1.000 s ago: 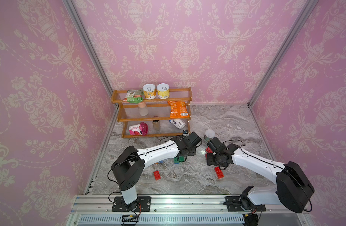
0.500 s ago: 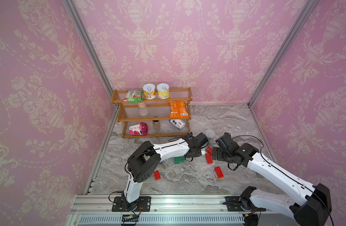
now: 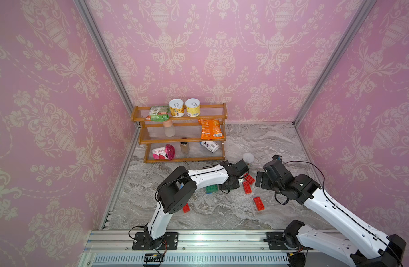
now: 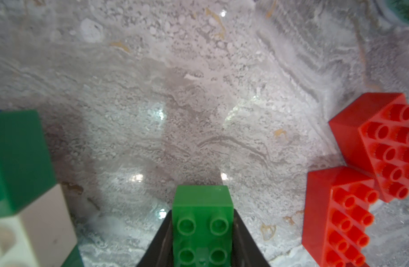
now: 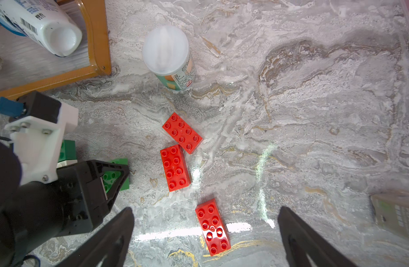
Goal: Assemble a rectangle with lego
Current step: Place the lego brick at the center of the board.
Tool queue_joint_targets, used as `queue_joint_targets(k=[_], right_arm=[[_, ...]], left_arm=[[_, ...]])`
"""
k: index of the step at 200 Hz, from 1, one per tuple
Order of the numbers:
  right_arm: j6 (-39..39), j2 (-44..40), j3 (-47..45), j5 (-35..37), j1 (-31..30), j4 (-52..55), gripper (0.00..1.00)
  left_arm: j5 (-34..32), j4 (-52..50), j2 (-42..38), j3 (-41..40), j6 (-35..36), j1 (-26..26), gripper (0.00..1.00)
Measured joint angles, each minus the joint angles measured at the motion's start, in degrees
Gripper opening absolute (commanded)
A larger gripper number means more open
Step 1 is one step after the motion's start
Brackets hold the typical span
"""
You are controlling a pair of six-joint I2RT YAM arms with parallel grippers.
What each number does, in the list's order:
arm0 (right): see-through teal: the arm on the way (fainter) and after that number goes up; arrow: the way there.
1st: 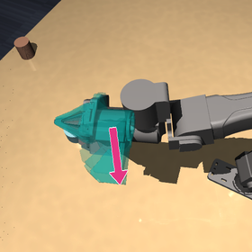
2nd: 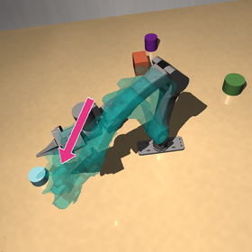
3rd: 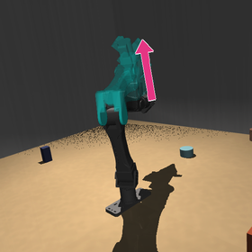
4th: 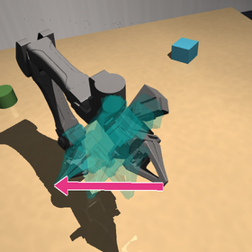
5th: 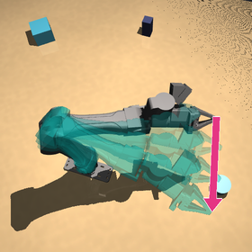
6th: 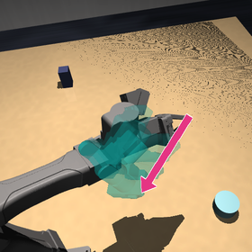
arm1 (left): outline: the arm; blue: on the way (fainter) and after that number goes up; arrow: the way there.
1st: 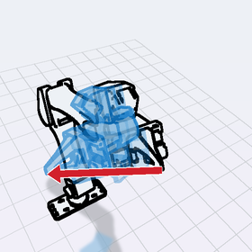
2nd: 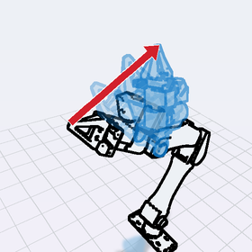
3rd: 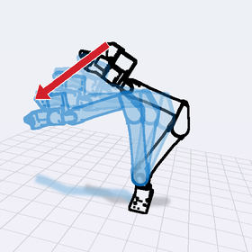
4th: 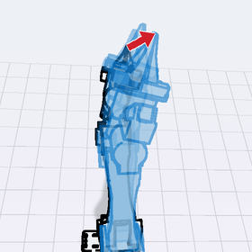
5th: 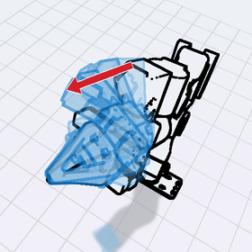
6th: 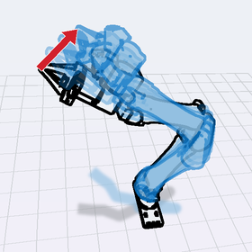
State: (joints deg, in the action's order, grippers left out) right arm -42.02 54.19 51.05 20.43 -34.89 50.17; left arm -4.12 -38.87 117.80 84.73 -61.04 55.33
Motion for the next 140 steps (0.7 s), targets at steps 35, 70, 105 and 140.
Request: queue_joint_targets(k=[35, 70, 105, 140], right_arm=[[0.0, -2.2, 0.4, 1.1, 0.0, 0.5, 1.0], [0.0, -2.1, 1.5, 2.1, 0.0, 1.8, 1.0], [0.0, -0.7, 3.8, 2.5, 0.0, 3.5, 1.0], [0.0, -0.7, 7.0, 3.0, 0.0, 4.9, 1.0]], left_arm=[[0.5, 0.0, 0.2, 0.1, 0.0, 0.0, 0.44], [0.7, 0.0, 0.2, 0.3, 0.1, 0.0, 0.59], [0.6, -0.3, -0.5, 2.1, 1.3, 0.0, 0.62], [-2.2, -1.7, -6.5, 5.4, 5.0, -0.1, 0.71]])
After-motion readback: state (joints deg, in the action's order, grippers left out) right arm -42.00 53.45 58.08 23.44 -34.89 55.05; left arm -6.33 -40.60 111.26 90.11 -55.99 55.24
